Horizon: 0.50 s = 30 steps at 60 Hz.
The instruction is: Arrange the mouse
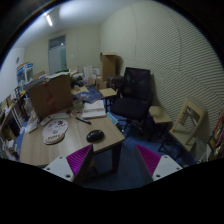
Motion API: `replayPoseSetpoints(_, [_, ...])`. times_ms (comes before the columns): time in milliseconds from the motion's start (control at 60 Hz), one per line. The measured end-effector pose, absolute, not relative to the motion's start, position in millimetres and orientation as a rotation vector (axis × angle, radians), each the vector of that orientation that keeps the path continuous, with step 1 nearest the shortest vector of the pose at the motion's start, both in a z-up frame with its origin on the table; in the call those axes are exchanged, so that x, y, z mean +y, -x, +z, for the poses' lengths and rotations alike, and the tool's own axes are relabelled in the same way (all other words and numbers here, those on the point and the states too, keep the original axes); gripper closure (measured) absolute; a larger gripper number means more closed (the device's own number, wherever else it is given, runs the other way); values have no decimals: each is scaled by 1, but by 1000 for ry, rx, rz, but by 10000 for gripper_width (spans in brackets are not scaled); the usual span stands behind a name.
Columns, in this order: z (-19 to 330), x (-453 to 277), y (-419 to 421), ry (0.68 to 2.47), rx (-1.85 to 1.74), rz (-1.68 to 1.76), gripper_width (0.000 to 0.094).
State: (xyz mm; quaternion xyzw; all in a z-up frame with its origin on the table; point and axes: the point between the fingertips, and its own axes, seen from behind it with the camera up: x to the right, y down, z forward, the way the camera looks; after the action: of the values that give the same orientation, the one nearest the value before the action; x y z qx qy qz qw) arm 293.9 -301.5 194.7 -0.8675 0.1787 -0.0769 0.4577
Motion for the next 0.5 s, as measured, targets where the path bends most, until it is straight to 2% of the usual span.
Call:
replayPoseSetpoints(167, [171, -277, -286, 2152, 384, -90, 101])
replayPoseSetpoints(500, [39, -182, -246, 2270, 107, 126, 108])
